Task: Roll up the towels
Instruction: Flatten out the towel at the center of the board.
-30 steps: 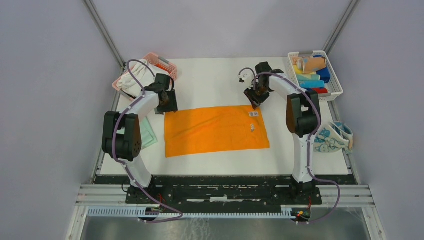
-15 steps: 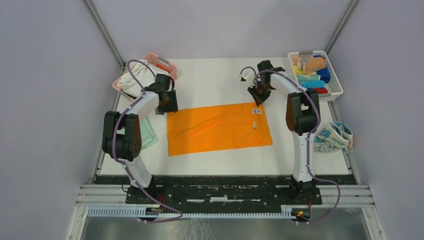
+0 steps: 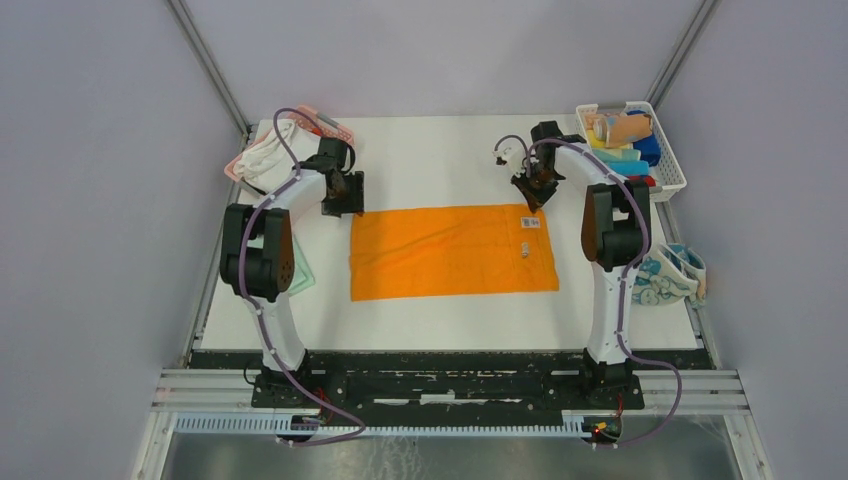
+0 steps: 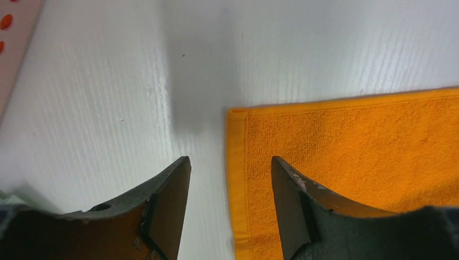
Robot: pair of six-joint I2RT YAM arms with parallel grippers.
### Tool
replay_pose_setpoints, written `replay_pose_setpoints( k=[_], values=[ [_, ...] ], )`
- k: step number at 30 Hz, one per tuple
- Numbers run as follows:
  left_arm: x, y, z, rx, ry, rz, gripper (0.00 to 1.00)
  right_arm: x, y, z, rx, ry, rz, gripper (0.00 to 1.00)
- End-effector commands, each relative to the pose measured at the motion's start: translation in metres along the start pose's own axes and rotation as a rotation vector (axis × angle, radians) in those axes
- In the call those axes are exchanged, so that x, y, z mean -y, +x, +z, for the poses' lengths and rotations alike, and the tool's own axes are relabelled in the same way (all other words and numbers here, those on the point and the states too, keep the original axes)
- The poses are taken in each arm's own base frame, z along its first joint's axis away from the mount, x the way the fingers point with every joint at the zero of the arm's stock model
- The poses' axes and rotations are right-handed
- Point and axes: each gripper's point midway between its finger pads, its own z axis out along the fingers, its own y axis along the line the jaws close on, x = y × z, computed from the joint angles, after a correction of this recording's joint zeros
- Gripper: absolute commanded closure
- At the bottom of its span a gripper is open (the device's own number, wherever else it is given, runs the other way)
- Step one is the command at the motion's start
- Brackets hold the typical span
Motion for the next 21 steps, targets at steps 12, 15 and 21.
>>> replay_pose_setpoints(
  k=[12, 15, 21],
  values=[
    [0.005, -0.009, 0.037, -0.034, 0.009, 0.130, 0.48, 0.000, 0.017, 0.001, -0.053, 0.006, -0.041, 0.93],
    [0.007, 0.000, 0.046, -0.068, 0.014, 0.140, 0.52, -0.001, 0.017, 0.002, -0.055, 0.000, -0.043, 0.93],
    [0.010, 0.030, 0.061, -0.168, 0.000, 0.165, 0.62, 0.001, 0.019, -0.001, -0.063, 0.011, -0.048, 0.93]
  ],
)
